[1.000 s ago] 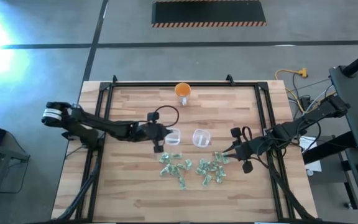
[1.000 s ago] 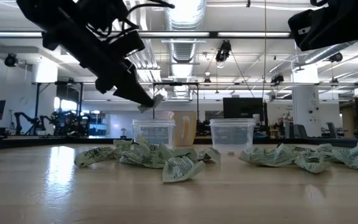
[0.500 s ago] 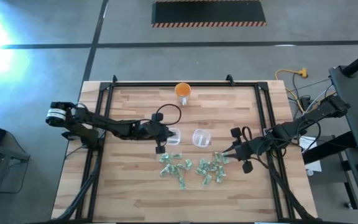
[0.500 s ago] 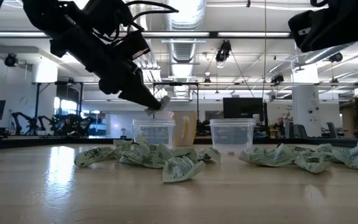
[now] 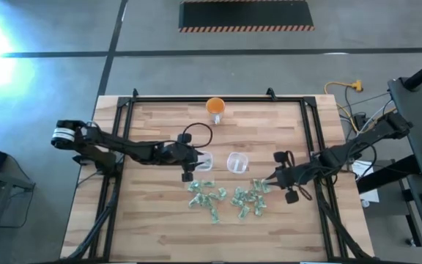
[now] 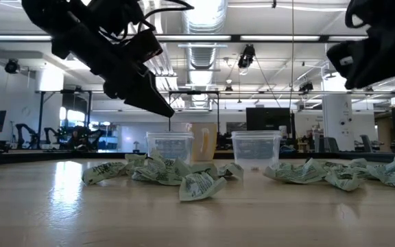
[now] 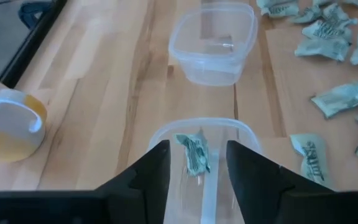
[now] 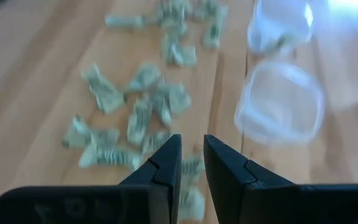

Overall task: Pick and place Stevia / Truvia into bins
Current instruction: Put the green stevia packet into the right transparent container

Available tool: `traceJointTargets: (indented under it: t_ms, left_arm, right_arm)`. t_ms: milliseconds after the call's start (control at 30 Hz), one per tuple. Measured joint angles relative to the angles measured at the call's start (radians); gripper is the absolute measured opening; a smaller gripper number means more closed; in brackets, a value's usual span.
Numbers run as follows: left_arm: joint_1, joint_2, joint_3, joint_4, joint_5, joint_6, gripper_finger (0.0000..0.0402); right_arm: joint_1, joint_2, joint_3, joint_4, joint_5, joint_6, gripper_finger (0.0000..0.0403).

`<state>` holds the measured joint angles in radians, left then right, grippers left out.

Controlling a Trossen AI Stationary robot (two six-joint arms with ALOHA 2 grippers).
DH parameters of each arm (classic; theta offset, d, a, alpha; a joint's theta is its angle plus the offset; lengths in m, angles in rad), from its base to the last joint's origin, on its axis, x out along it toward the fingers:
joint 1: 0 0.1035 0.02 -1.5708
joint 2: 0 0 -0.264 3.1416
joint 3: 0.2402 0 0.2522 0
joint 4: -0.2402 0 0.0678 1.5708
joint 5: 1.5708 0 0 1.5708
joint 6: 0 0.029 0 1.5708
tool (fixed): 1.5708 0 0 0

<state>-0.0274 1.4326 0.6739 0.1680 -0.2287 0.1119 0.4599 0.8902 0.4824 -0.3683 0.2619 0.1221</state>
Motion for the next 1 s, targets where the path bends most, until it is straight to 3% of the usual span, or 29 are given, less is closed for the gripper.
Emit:
traceJointTargets:
  t_ms: [400,800,1000]
  left_arm:
    - [-0.002,-0.077,-0.014,0.000,-0.001,0.000,0.0142]
    - [-0.007,-0.088,-0.016,0.002,-0.004,0.000,0.0142]
    - [-0.007,-0.088,-0.017,0.002,-0.004,0.000,0.0142]
  right_arm:
    - [-0.001,0.000,-0.106,-0.022,0.035,0.233,0.0064]
    - [-0.022,0.000,-0.169,0.070,0.056,0.299,0.0148]
    - [-0.023,0.018,-0.210,0.139,0.056,0.291,0.0168]
